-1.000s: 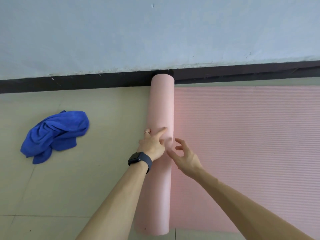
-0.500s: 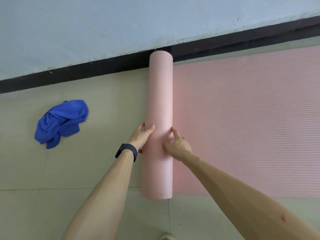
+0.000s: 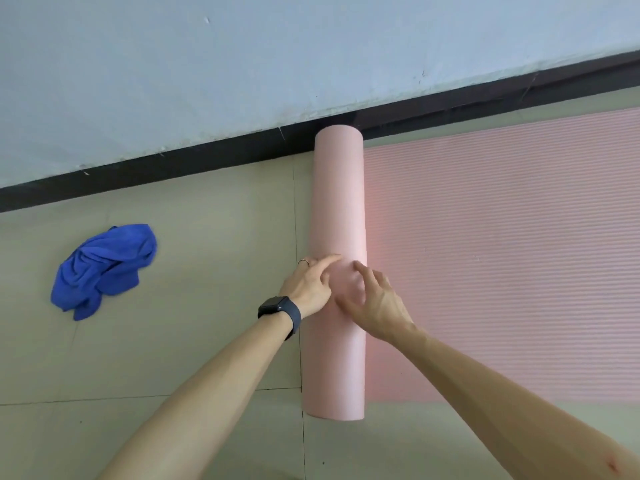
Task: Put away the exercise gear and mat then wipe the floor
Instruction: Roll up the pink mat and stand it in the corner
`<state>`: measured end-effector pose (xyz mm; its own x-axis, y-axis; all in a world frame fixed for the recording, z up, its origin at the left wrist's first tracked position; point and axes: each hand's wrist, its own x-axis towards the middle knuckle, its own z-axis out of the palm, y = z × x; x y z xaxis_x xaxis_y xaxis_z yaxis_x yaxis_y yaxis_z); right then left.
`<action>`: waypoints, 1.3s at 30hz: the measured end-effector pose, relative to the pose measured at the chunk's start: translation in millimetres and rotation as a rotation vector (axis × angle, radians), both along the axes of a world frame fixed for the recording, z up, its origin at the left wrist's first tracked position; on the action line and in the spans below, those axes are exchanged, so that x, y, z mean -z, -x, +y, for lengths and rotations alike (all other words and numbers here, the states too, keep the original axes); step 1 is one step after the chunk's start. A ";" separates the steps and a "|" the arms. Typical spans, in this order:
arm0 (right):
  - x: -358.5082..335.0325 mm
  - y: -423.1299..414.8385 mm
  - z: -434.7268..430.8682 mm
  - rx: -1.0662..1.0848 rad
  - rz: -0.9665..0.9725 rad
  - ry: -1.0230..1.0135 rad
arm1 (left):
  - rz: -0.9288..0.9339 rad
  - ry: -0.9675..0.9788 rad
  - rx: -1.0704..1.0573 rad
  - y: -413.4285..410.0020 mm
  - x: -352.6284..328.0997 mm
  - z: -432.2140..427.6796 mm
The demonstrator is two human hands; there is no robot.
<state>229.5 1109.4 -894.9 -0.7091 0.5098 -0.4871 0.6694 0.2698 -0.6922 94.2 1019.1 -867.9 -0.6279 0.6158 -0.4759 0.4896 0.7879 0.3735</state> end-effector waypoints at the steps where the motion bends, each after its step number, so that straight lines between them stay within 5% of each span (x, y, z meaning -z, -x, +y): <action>1: -0.6 -2.8 2.8 -0.008 -0.021 -0.043 | -0.004 0.008 0.019 3.0 -4.0 3.1; 5: -0.4 -14.8 23.9 0.042 -0.121 -0.043 | -0.051 -0.030 -0.058 5.5 -9.6 21.5; 9: 3.6 -43.7 51.9 0.005 -0.200 -0.034 | -0.217 0.161 -0.265 -11.4 -2.1 41.9; 12: -5.8 -57.1 87.3 -0.161 -0.095 -0.119 | -0.444 0.034 -0.329 -38.7 3.4 58.7; 15: -21.8 -62.3 121.2 -0.330 0.001 -0.177 | -0.417 0.104 -0.303 -77.8 2.9 77.9; 20: -34.5 -63.6 158.1 -0.608 -0.236 -0.316 | -0.707 0.097 -0.322 -78.4 -10.9 100.3; 28: -32.6 -78.6 175.8 -0.733 -0.389 -0.505 | -0.433 -0.018 -0.324 -98.1 -1.5 89.1; 31: -36.2 -85.0 193.0 -0.635 -0.470 -0.341 | -0.500 0.003 -0.362 -132.6 11.7 106.5; 33: -24.2 -100.0 206.1 -0.455 -0.461 -0.063 | -0.469 0.033 -0.332 -155.7 16.9 122.3; 35: -12.1 -117.3 211.0 -0.239 -0.321 0.175 | -0.334 0.075 -0.291 -168.9 20.5 135.0; 39: 9.2 -136.8 203.8 -0.083 -0.058 0.260 | -0.250 0.107 -0.321 -179.3 13.5 144.2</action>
<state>366.2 1313.2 -904.1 -0.7105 0.3036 -0.6349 0.6929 0.1440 -0.7065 273.5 1163.2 -881.4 -0.6372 0.3463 -0.6885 0.1173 0.9266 0.3574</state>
